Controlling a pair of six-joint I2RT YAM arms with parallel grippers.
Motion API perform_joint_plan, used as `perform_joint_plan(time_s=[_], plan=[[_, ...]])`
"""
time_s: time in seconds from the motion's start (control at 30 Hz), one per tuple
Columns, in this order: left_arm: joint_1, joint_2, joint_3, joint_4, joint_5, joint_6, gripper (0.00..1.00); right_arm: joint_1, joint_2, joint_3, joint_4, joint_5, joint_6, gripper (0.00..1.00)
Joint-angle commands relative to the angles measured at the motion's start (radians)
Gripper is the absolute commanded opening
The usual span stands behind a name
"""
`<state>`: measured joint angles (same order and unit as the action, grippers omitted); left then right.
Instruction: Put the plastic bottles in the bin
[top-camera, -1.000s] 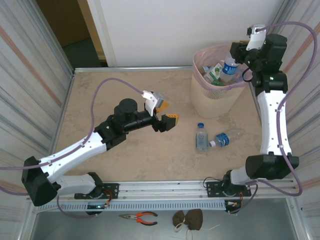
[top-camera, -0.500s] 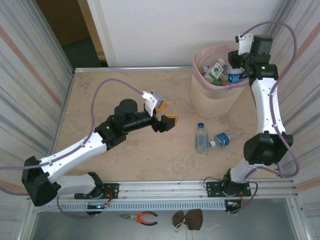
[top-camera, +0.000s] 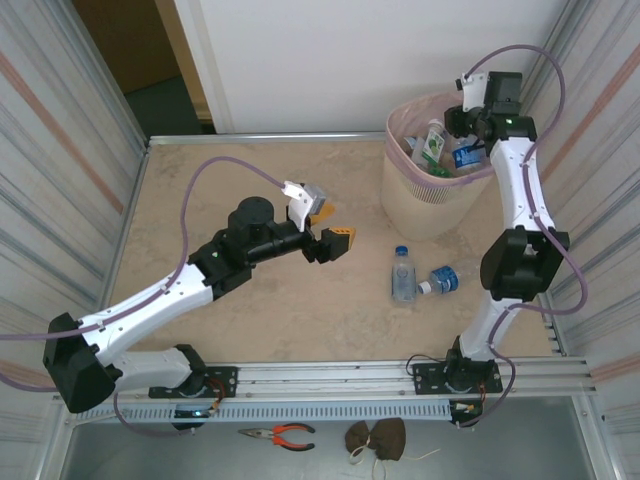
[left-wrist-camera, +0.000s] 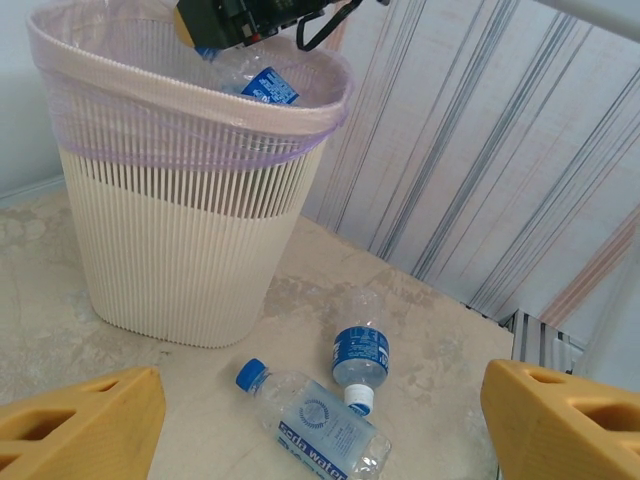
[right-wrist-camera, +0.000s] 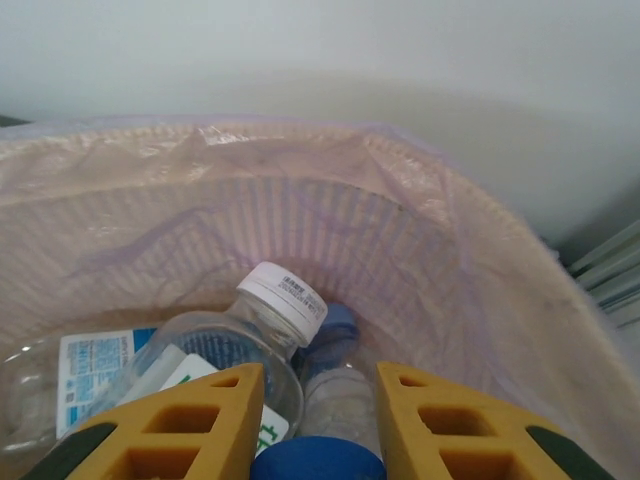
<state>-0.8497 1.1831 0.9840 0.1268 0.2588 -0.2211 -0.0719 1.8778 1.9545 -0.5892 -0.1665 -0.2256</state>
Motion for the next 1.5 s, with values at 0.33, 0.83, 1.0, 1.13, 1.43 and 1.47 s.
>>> perform_joint_plan(time_s=[0.33,0.83,1.0,1.13,1.43,1.47], plan=[[0.014,-0.055,0.008,-0.026,-0.032,0.020,0.83,-0.003,0.002,0.110,-0.084,-0.017,0.024,0.49],[0.026,-0.044,0.017,-0.086,-0.024,0.031,0.82,0.000,-0.369,-0.162,-0.070,-0.087,0.173,0.55],[0.028,-0.037,0.024,-0.099,-0.017,0.034,0.82,0.001,-0.500,-0.279,-0.096,-0.107,0.244,0.55],[0.034,-0.041,0.024,-0.104,-0.017,0.035,0.82,0.001,-0.619,-0.375,-0.115,-0.109,0.318,0.58],[0.041,-0.051,0.018,-0.108,-0.027,0.035,0.82,0.001,-0.873,-0.553,-0.183,-0.048,0.512,0.67],[0.042,-0.054,0.015,-0.107,-0.028,0.035,0.82,-0.001,-0.882,-0.575,-0.199,-0.034,0.547,0.68]])
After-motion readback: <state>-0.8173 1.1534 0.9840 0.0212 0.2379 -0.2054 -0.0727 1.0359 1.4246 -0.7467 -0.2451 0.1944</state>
